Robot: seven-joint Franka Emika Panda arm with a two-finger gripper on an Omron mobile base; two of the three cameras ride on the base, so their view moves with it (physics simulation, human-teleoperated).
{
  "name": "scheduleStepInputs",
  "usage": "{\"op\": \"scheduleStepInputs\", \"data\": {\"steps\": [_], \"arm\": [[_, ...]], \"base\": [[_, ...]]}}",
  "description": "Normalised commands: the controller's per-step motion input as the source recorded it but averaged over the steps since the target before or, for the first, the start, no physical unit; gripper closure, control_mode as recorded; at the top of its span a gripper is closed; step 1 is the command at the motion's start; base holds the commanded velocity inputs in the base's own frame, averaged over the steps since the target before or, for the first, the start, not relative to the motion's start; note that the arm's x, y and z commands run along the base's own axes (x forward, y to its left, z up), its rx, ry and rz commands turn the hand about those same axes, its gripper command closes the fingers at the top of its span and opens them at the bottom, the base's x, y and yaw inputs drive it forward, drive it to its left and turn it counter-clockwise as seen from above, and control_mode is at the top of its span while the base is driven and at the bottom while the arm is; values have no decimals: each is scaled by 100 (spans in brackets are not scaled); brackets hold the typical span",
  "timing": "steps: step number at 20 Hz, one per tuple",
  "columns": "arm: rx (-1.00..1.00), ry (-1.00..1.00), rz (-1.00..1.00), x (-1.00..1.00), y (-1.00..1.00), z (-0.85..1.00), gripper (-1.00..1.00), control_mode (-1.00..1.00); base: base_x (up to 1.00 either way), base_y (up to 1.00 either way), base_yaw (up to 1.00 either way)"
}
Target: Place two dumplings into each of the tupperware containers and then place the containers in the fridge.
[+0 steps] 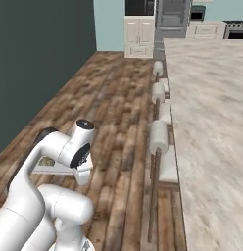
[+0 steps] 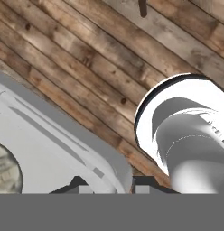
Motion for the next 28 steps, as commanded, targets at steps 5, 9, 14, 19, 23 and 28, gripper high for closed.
{"op": "scheduleStepInputs", "data": {"steps": [5,9,14,19,23,28], "arm": [[0,0,0,0,0,0,100,100],[0,0,0,0,0,0,100,100],[0,0,0,0,0,0,100,100],[0,0,0,0,0,0,100,100],[0,0,0,0,0,0,100,100],[0,0,0,0,0,0,100,100]], "base": [[100,50,-2],[100,45,-2],[100,30,-3],[100,22,-3],[100,24,-4],[100,32,-6]]}}
